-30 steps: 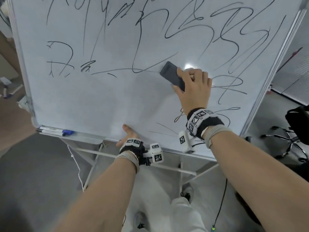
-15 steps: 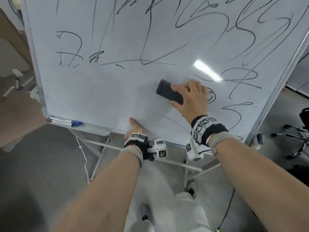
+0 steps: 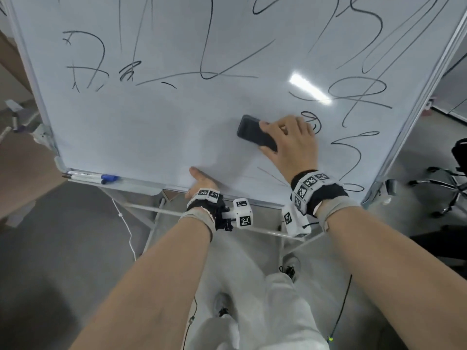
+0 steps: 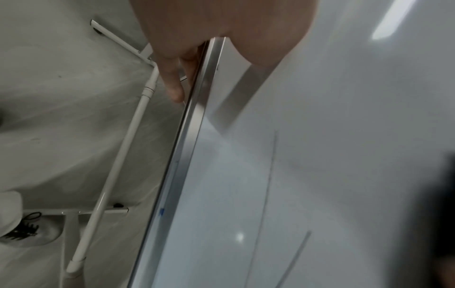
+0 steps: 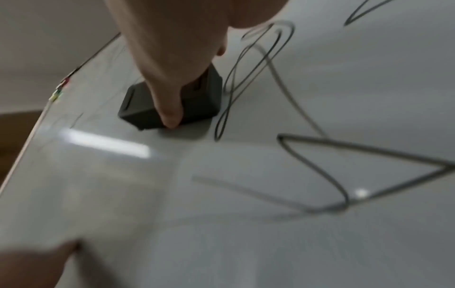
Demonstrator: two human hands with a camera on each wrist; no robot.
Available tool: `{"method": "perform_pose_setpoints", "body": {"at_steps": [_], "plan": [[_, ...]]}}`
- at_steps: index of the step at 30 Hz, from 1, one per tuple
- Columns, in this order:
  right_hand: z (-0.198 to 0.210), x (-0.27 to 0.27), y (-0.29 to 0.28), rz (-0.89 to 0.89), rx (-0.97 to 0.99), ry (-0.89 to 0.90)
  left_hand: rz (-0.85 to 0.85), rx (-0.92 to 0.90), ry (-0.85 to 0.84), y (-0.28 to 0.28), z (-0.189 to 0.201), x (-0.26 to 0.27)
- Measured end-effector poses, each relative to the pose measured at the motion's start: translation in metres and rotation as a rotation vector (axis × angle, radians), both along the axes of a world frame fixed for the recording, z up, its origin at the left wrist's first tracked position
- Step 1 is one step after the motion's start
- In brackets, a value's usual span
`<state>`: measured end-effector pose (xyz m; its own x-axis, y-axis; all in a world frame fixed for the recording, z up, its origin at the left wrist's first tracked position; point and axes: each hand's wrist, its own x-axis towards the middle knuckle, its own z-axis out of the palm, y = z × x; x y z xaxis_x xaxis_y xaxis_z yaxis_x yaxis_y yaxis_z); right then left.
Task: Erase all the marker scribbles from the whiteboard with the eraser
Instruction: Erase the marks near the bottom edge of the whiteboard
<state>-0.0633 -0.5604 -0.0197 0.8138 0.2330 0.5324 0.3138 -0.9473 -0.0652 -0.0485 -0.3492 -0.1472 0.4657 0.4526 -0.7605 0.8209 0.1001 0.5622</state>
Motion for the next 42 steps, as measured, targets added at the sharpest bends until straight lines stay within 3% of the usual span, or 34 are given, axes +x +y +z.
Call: {"method": "perform_pose_setpoints", "body": {"at_steps": [3, 6, 9, 11, 15, 19, 22, 26, 30, 33, 35, 37, 40, 42], "plan": [[0.02, 0.004, -0.028, -0.131, 0.077, -0.082, -0.032, -0.087, 0.069, -0.003, -0.024, 0.008], [0.015, -0.005, -0.039, -0.096, 0.082, -0.063, 0.044, -0.127, 0.074, -0.018, -0.082, 0.026], [-0.013, -0.022, -0.033, 0.006, 0.027, 0.039, 0.05, -0.212, 0.066, -0.045, -0.009, -0.011], [-0.034, -0.032, -0.028, 0.077, -0.028, 0.132, 0.054, -0.177, 0.022, -0.048, -0.006, -0.018], [-0.055, -0.035, -0.007, 0.162, -0.032, 0.226, 0.159, -0.307, -0.018, -0.029, -0.05, -0.003], [-0.054, -0.021, 0.035, 0.236, -0.016, 0.223, 0.2, -0.465, -0.171, -0.021, 0.047, -0.049], [-0.058, -0.018, 0.06, 0.306, -0.021, 0.212, 0.257, -0.513, -0.178, -0.009, 0.053, -0.053], [-0.066, -0.024, 0.056, 0.316, -0.018, 0.233, 0.228, -0.381, -0.091, -0.018, 0.056, -0.045], [-0.065, -0.037, 0.007, 0.255, -0.096, 0.291, 0.179, -0.365, -0.013, -0.045, 0.053, -0.034], [-0.057, -0.047, -0.04, 0.172, -0.1, 0.261, 0.142, -0.183, 0.045, -0.051, -0.006, -0.006], [-0.046, -0.051, -0.061, 0.09, -0.098, 0.192, 0.162, -0.182, 0.084, -0.059, -0.004, -0.004], [-0.029, -0.047, -0.072, -0.002, -0.066, 0.111, 0.127, -0.116, 0.024, -0.066, 0.028, -0.016], [-0.003, -0.028, -0.075, -0.106, 0.01, -0.021, -0.08, 0.104, -0.218, -0.076, 0.04, -0.02], [0.004, -0.021, -0.073, -0.158, 0.021, -0.058, -0.004, 0.16, -0.247, -0.083, 0.055, -0.021]]}}
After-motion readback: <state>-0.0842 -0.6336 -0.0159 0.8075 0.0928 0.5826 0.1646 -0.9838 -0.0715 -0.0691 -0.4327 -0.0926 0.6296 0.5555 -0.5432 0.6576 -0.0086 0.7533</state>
